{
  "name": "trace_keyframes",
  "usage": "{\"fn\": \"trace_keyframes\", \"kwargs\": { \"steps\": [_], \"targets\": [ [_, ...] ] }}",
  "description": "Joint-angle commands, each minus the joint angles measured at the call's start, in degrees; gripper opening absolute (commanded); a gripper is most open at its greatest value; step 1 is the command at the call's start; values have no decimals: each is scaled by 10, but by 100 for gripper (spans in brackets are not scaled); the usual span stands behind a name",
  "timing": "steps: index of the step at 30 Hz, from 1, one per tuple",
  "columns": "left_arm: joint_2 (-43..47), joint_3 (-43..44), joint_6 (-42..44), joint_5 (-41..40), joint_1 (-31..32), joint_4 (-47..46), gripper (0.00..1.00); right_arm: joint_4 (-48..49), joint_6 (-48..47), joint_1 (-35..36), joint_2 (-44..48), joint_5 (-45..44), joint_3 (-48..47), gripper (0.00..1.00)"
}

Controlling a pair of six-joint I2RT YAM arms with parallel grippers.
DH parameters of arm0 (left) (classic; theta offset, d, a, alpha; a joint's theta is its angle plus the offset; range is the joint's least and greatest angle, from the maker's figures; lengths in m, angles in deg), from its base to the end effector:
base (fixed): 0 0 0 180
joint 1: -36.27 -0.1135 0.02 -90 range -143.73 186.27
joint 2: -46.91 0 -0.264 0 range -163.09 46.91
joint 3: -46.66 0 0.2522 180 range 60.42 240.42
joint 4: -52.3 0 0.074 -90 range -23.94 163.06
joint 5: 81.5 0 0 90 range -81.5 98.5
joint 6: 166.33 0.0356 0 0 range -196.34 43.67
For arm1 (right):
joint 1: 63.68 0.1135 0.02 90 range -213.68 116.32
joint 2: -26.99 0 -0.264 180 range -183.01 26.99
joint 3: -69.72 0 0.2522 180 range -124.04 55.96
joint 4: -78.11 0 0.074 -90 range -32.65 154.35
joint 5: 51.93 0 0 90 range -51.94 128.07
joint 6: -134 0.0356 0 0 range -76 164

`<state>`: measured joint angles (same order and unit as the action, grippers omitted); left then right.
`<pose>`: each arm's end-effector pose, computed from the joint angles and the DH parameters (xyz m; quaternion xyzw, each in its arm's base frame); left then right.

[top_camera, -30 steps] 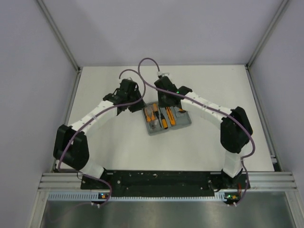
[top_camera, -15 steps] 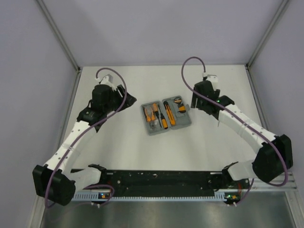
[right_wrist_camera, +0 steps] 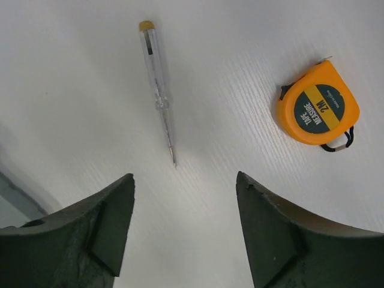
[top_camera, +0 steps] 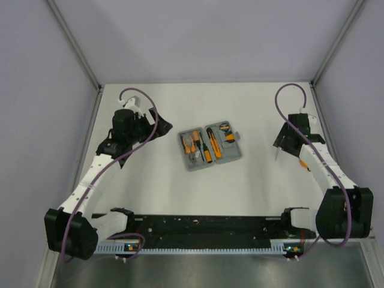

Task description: Pack the tool kit

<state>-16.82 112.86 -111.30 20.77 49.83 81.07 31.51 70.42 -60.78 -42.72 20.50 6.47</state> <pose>0.2438 -0.0666 0.3129 -0.1015 0.8403 -0.2984 0.4410 0.2442 0.0016 0.2465 0.2384 0.9078 -0.0609 0.3396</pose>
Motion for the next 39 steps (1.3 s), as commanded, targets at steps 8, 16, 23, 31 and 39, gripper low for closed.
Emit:
{"fn": "trace_keyframes", "kwargs": {
  "steps": [8,16,23,31,39],
  "targets": [
    [-24,-1,17,33,-6,-33,93,75,-16,-55,-210,82,-119,44],
    [-31,-1,15,38,-9,-31,93,50,-20,-56,-316,59,-198,38],
    [-41,12,9,50,-15,-25,92,45,-19,-56,-346,63,-217,36],
    [-51,13,4,48,-21,-9,92,28,-8,-56,-373,89,-235,25],
    [-64,15,-9,69,-28,-7,92,8,-28,-56,-383,100,-242,24]
  ]
}}
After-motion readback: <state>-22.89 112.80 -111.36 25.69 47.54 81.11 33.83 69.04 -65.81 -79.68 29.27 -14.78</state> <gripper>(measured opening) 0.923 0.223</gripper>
